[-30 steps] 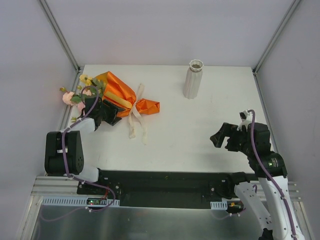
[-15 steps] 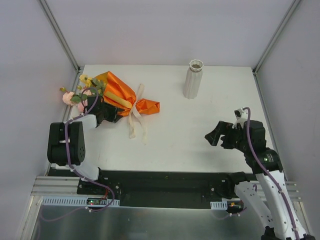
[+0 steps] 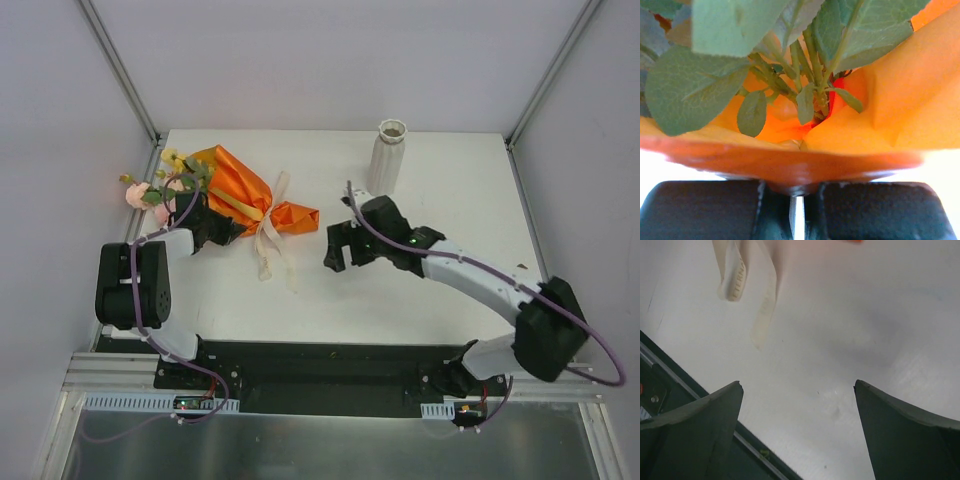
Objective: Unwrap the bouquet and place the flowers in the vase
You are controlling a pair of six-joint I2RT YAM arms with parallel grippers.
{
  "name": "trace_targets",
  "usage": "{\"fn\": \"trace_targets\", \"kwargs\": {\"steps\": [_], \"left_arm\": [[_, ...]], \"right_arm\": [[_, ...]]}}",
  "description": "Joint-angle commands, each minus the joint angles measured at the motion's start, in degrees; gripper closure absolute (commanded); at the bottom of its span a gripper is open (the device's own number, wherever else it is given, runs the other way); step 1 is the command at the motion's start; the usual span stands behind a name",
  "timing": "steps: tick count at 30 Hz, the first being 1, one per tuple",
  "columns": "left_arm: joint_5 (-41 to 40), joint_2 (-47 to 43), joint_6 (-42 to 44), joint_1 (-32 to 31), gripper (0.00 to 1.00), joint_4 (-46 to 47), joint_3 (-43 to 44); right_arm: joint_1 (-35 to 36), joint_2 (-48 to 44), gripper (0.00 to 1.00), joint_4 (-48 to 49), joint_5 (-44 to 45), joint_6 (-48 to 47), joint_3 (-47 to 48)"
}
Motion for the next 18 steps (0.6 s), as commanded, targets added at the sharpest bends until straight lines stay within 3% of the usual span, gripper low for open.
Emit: {"fn": "trace_targets", "kwargs": {"steps": [1, 4, 12, 18], "left_arm": [[2.09, -3.27, 1.21, -0.3, 1.0, -0.71, -2.7], [3.15, -5.47, 1.2, -0.48, 1.0, -0.79, -5.6], [7.27, -8.55, 0.41, -0.83, 1.0, -0.97, -8.33], [10.09, -9.43, 0.41, -1.01, 1.0, -1.06, -8.86]], "right_arm": [[5.19, 10.67, 0.03, 14.96, 3.33, -2.53, 9.33], [6.6, 19.45, 0.01, 18.74, 3.24, -1.23, 13.38], [9.15, 29.23, 0.18, 34.38, 4.2, 4.06, 11.99], [12.58, 34.86, 0.16, 37.48, 7.81, 2.29, 13.82]]}}
